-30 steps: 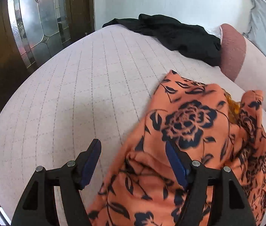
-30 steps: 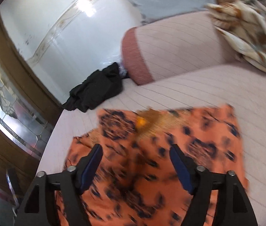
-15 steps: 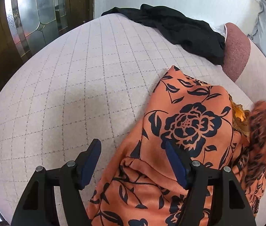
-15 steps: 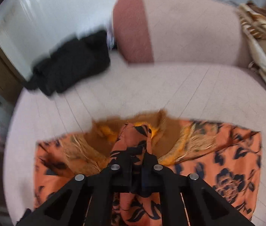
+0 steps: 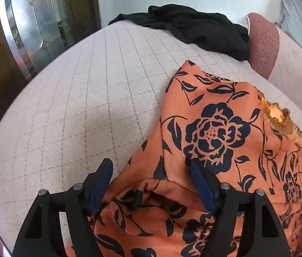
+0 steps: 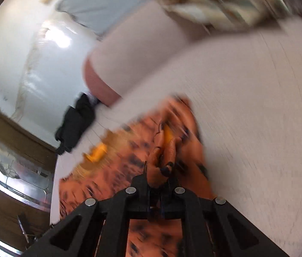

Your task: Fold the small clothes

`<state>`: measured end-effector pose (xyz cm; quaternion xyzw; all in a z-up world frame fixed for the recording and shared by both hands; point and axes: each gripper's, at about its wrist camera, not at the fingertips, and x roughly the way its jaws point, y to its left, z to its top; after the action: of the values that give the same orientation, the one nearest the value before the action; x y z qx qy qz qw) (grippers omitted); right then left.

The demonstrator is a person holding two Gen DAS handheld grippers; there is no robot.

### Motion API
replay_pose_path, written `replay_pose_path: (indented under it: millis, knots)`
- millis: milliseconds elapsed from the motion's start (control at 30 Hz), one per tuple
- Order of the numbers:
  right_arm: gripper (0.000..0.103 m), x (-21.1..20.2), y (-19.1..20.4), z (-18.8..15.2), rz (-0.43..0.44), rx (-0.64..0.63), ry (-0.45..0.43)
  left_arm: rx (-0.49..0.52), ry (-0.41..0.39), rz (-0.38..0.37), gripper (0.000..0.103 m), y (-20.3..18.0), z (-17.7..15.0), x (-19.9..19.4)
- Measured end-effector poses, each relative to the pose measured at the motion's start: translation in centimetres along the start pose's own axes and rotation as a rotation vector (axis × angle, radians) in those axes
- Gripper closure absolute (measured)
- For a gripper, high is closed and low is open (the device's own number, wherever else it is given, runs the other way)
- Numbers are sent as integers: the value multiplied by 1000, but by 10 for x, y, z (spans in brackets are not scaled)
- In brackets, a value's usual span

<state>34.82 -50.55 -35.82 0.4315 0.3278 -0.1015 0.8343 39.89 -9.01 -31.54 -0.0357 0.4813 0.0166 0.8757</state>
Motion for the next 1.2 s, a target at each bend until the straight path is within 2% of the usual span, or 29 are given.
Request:
replay_pose_path:
  millis: [100, 233, 367, 467, 533, 600, 633, 700, 767, 833, 933, 967, 1000, 1067, 1133, 1200]
  knots:
    - [93, -5, -10, -11, -13, 9, 28, 17, -19, 23, 28, -3, 1, -4]
    - [93, -14, 5, -10, -76, -48, 75, 33, -68, 48, 28, -8, 2, -12]
    - [91, -17, 5, -5, -114, 3, 111, 58, -65, 34, 28, -13, 1, -13]
    - [89, -27, -11, 4, -101, 77, 89, 68, -47, 48, 28, -13, -1, -8]
    - [86, -42, -21, 11, -134, 134, 5, 65, -62, 47, 28, -15, 0, -10]
    - [86, -54, -20, 16, -87, 119, -57, 83, -88, 50, 28, -20, -2, -16]
    - [86, -54, -11, 18, -49, 88, -52, 102, -103, 52, 28, -25, -4, -19]
    - [86, -48, 6, 20, -10, 17, -25, 138, -119, 40, 28, -35, -7, -24]
    - [86, -34, 27, 20, -15, -63, -3, 185, -125, 21, 28, -46, -12, -25]
    - [86, -12, 38, 21, -44, -113, 37, 221, -99, 18, 26, -53, -17, -19]
    - [86, 37, 28, 26, -174, -127, 131, 252, -76, 45, 24, -57, -21, -7]
    - [88, 47, 25, 27, -171, -135, 143, 255, -82, 51, 23, -58, -21, -7]
    - [88, 52, 24, 32, -150, -161, 120, 258, -87, 57, 22, -58, -21, -8]
    - [88, 51, 25, 43, -148, -157, 110, 253, -96, 43, 22, -58, -19, -11]
    - [86, 42, 25, 47, -128, -95, 111, 237, -133, 16, 22, -62, -18, -21]
    - [86, 26, 37, 41, -76, -116, 91, 235, -174, -25, 22, -67, -18, -32]
